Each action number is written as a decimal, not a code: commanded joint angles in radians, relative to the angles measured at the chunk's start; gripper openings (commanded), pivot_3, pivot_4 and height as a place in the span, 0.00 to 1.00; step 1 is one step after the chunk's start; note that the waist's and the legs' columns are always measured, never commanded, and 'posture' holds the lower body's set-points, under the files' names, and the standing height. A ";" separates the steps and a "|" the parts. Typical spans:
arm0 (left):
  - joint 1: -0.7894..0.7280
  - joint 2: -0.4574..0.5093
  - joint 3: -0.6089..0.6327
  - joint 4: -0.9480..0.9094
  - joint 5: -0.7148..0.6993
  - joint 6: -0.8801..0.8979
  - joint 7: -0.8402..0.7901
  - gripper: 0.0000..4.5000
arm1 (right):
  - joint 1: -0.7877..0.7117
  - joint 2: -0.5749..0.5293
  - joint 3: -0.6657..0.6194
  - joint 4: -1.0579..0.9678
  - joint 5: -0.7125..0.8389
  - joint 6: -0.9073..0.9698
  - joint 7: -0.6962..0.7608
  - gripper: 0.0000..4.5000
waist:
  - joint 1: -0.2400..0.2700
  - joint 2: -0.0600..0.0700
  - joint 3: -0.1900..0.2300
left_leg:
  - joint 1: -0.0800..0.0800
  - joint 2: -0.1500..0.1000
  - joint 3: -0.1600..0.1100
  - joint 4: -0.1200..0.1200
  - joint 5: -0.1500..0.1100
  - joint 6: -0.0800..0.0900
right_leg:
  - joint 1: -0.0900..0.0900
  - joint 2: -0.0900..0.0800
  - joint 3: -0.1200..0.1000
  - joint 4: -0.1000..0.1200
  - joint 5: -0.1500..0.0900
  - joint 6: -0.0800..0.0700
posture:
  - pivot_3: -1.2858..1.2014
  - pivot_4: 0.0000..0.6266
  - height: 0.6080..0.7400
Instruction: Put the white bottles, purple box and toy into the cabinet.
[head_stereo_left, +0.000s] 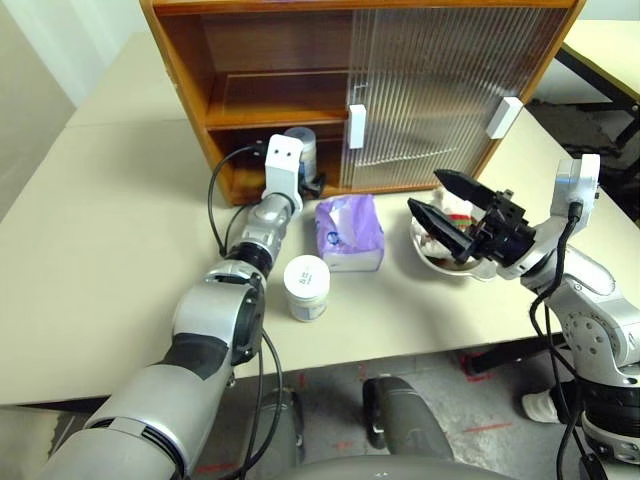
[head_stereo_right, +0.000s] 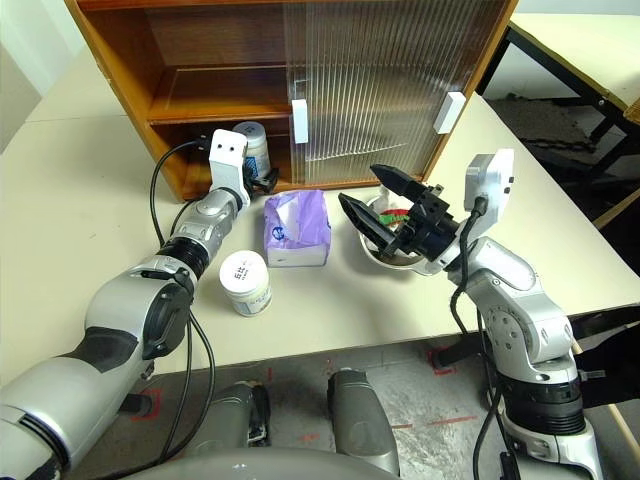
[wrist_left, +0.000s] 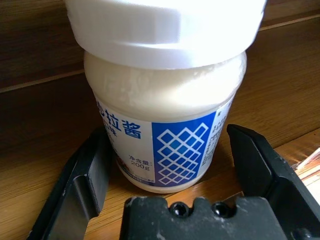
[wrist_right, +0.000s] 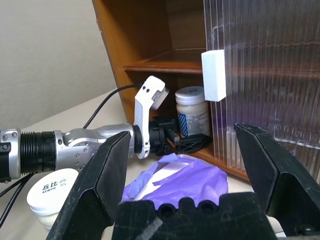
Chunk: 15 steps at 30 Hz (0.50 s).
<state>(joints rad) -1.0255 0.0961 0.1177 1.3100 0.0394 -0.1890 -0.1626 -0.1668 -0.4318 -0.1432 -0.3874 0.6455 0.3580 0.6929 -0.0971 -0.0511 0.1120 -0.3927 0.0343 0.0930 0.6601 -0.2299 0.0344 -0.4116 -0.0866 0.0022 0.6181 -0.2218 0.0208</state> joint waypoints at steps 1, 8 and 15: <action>-0.011 0.013 -0.003 0.004 0.008 0.009 -0.005 0.99 | -0.008 0.004 0.009 0.022 -0.007 -0.022 0.014 1.00 | 0.000 0.000 0.000 | 0.000 0.000 0.000 0.000 0.000 0.000 | 0.000 0.000 0.000 0.000 0.000 0.000 | 0.44 0.09 1.00; 0.016 0.025 -0.023 -0.027 0.015 -0.012 -0.040 0.99 | -0.052 0.016 0.024 0.080 -0.026 -0.049 0.043 1.00 | 0.001 0.000 -0.001 | 0.000 0.000 0.000 0.000 0.000 0.000 | 0.000 0.000 0.000 0.000 0.001 0.000 | 0.45 0.07 1.00; 0.086 0.026 -0.039 -0.094 0.004 -0.009 -0.089 0.99 | -0.089 0.047 0.052 0.124 -0.033 -0.071 0.076 1.00 | 0.002 0.000 -0.003 | 0.000 0.000 0.000 0.000 0.000 0.000 | 0.000 0.000 0.000 0.000 0.001 0.000 | 0.47 0.06 1.00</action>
<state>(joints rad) -0.9614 0.1209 0.0941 1.2301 0.0408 -0.1995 -0.2333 -0.2486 -0.3842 -0.0959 -0.2737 0.6178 0.3052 0.7560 -0.0949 -0.0513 0.1090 -0.3927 0.0339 0.0932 0.6601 -0.2298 0.0344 -0.4117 -0.0866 0.0022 0.6187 -0.2211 0.0211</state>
